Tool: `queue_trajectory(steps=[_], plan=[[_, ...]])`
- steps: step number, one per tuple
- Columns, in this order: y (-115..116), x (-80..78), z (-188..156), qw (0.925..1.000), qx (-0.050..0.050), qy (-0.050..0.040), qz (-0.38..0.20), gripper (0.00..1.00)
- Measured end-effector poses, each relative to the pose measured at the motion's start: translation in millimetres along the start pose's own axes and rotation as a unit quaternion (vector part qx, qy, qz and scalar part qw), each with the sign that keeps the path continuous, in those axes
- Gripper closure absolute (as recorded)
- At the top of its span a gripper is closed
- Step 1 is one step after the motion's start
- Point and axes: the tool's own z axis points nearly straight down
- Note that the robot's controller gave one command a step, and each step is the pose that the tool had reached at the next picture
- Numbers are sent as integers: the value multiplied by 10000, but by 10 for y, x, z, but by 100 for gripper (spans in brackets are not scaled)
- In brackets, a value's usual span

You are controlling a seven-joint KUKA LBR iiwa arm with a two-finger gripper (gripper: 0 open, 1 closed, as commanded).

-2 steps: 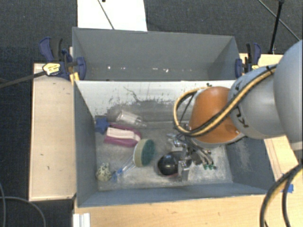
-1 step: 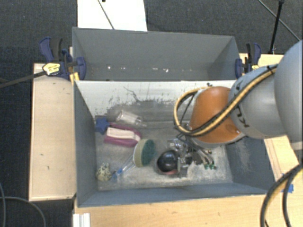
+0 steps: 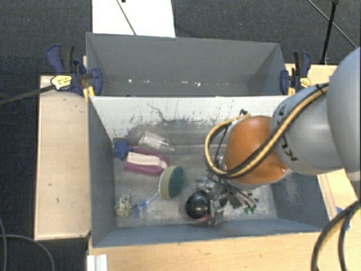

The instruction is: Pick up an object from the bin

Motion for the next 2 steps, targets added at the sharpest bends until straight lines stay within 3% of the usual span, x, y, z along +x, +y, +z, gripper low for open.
queue_trajectory(steps=[1, 2], plan=[[-392, 89, -360, 9729, 5, -9, -2311, 100], [-636, -186, -1475, 9682, 24, -39, -2502, 100]])
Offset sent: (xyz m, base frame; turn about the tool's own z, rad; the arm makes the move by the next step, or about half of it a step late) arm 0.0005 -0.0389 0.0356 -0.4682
